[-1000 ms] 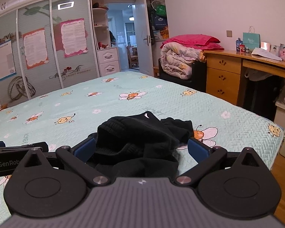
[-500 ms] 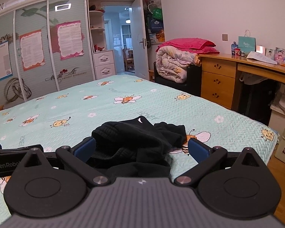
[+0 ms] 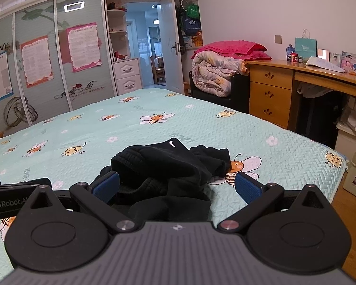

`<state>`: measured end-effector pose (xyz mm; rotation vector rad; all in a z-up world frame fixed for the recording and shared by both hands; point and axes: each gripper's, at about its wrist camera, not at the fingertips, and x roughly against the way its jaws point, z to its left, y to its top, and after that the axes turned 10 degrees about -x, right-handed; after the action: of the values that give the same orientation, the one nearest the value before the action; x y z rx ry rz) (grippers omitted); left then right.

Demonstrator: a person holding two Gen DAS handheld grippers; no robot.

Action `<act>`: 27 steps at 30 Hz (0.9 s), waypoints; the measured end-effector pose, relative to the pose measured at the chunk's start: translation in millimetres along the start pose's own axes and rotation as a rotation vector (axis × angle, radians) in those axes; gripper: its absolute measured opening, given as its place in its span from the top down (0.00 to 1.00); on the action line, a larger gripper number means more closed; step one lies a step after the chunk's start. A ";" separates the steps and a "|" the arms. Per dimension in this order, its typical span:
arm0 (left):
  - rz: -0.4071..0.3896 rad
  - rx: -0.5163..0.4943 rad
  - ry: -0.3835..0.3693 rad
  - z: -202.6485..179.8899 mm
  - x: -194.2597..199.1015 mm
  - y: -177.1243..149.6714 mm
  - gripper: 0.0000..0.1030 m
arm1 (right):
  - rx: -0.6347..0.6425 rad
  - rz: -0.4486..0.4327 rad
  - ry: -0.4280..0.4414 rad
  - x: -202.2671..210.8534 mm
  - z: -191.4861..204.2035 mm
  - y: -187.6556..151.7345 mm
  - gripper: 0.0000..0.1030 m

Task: Fold clothes

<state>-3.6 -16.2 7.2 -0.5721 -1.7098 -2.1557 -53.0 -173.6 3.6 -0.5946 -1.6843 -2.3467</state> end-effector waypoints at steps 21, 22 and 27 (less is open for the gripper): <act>0.017 0.002 -0.007 1.5 -1.8 -4.0 0.01 | -0.011 0.021 0.009 -2.7 -0.1 -6.1 0.01; 0.017 0.002 -0.007 1.6 -1.7 -4.2 0.01 | -0.012 0.022 0.010 -2.8 0.2 -6.2 0.01; 0.023 0.004 -0.009 2.7 -2.4 -6.0 0.01 | -0.013 0.027 0.012 -3.6 2.3 -8.1 0.01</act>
<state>-4.2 -12.2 1.5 -0.5990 -1.7033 -2.1368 -52.3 -169.0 -4.3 -0.6009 -1.6469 -2.3403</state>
